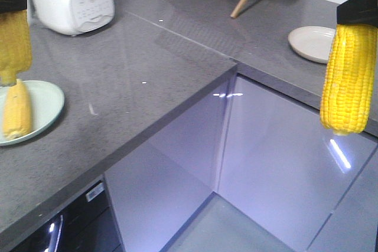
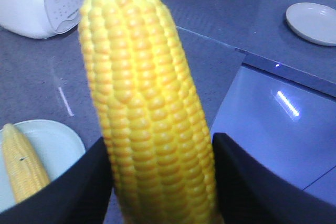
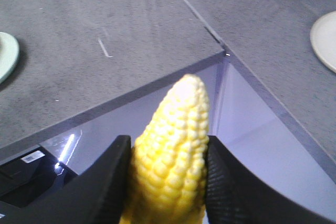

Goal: Distribute corn equally
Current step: 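Drive the base to the counter with the empty white and green plates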

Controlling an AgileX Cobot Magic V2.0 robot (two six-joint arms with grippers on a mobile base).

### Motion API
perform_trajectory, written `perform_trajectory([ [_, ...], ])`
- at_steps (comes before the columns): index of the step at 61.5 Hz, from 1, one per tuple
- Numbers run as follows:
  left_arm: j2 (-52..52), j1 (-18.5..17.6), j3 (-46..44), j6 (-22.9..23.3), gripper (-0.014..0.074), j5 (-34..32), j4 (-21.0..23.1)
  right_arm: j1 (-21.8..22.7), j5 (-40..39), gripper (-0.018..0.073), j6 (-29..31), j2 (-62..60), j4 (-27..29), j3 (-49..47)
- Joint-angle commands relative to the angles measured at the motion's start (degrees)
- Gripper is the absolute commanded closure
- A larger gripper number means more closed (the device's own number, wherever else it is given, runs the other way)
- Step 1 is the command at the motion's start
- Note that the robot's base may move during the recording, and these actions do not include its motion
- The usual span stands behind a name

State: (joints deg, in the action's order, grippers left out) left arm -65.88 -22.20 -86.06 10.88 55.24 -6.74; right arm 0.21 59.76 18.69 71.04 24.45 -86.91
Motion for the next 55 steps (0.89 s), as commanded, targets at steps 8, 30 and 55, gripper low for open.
perform_trajectory([
  [8, 0.99, 0.02, -1.74, 0.39, 0.0468, -3.93, -0.26, 0.33, -3.08, 0.0373, 0.37, -1.35, 1.15, -1.28],
  [30, 0.99, 0.02, -1.74, 0.39, 0.0468, -3.93, -0.26, 0.33, -3.08, 0.0373, 0.37, -1.35, 1.15, -1.28],
  [55, 0.99, 0.02, -1.74, 0.39, 0.0468, -3.93, -0.26, 0.33, -3.08, 0.0373, 0.37, -1.35, 1.15, -1.28],
])
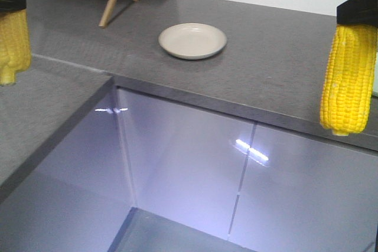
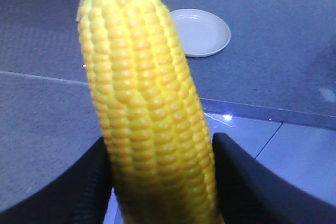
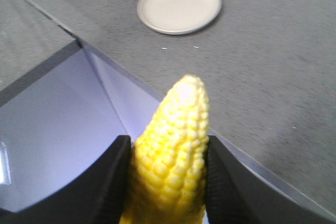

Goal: Distribute corn equally
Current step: 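Drive the base to the counter with the empty white and green plates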

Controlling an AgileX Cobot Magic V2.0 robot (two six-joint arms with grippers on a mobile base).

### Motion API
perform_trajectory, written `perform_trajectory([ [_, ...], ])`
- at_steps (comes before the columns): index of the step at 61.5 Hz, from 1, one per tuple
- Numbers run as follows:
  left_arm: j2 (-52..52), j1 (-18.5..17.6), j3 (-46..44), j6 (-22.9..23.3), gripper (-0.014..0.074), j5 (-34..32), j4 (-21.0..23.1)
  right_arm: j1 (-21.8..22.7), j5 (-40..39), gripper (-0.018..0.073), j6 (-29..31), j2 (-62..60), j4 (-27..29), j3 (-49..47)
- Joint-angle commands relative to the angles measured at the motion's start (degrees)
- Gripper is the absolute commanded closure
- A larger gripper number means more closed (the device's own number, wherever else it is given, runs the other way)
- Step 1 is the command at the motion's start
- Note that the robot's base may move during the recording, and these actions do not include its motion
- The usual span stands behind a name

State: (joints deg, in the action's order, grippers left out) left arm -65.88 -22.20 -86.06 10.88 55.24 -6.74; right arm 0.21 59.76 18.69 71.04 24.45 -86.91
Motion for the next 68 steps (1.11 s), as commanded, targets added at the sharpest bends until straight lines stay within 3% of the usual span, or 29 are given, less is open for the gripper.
perform_trajectory([
  [1, 0.99, 0.02, -1.74, 0.39, 0.0468, -3.93, -0.26, 0.33, -3.08, 0.0373, 0.37, -1.35, 1.15, -1.28],
  [68, 0.99, 0.02, -1.74, 0.39, 0.0468, -3.92, -0.21, 0.33, -3.08, 0.0373, 0.37, -1.35, 1.15, -1.28],
])
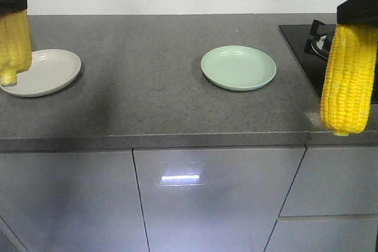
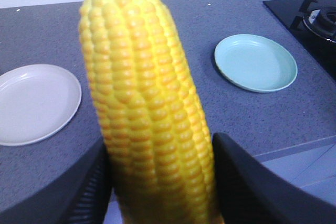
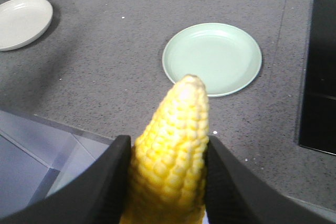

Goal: Distribute corn equally
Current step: 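Drive the base to the counter with the empty white and green plates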

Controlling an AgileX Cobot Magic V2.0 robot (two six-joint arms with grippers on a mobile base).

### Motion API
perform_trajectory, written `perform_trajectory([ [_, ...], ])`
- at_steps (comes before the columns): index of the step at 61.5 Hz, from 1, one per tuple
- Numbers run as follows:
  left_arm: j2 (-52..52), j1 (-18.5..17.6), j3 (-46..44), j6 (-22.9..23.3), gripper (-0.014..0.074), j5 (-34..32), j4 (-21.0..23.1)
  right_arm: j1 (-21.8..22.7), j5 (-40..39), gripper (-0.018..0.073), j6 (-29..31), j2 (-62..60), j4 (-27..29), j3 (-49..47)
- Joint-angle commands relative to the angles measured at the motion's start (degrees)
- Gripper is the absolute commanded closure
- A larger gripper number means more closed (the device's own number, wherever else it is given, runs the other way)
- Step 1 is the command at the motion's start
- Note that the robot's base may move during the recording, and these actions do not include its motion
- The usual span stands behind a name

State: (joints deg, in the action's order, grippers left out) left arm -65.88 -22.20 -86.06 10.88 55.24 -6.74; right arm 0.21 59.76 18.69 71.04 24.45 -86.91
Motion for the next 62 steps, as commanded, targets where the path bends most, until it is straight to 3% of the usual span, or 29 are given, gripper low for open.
perform_trajectory([
  [1, 0.99, 0.02, -1.74, 0.39, 0.0468, -3.92, -0.21, 0.33, -3.08, 0.0373, 0.37, -1.35, 1.15, -1.28],
  [62, 0.99, 0.02, -1.74, 0.39, 0.0468, -3.92, -0.21, 0.33, -3.08, 0.0373, 0.37, -1.35, 1.15, -1.28],
])
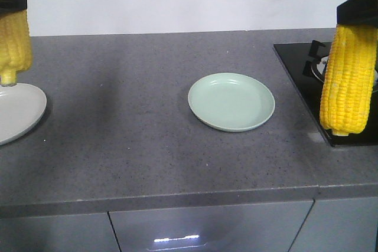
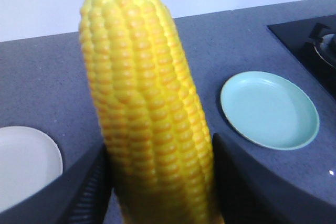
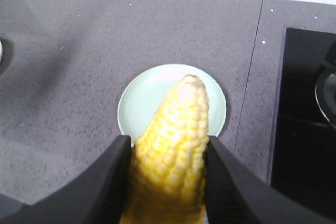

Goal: Distribute corn equally
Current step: 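Drive the base to the counter with the empty white and green plates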

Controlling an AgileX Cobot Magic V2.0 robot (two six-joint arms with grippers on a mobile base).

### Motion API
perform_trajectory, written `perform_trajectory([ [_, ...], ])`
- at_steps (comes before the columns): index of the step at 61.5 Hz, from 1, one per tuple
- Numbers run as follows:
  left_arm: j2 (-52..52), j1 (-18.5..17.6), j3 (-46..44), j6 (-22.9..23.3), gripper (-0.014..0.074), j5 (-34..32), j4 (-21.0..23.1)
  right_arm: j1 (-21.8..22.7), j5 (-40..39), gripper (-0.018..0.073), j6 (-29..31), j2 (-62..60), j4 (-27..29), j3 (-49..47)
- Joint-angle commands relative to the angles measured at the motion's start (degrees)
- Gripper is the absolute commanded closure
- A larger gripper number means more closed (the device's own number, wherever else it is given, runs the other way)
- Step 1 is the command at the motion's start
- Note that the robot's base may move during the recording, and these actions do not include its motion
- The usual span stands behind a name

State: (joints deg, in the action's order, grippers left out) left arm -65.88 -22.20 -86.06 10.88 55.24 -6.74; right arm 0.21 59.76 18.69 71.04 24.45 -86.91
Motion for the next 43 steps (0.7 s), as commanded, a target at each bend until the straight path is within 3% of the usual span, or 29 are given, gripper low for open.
perform_trajectory([
  [1, 0.99, 0.02, -1.74, 0.39, 0.0468, -3.92, -0.21, 0.33, -3.08, 0.0373, 0.37, -1.35, 1.15, -1.28],
  [43, 0.99, 0.02, -1.74, 0.39, 0.0468, -3.98, -0.21, 0.33, -3.08, 0.0373, 0.37, -1.35, 1.15, -1.28],
])
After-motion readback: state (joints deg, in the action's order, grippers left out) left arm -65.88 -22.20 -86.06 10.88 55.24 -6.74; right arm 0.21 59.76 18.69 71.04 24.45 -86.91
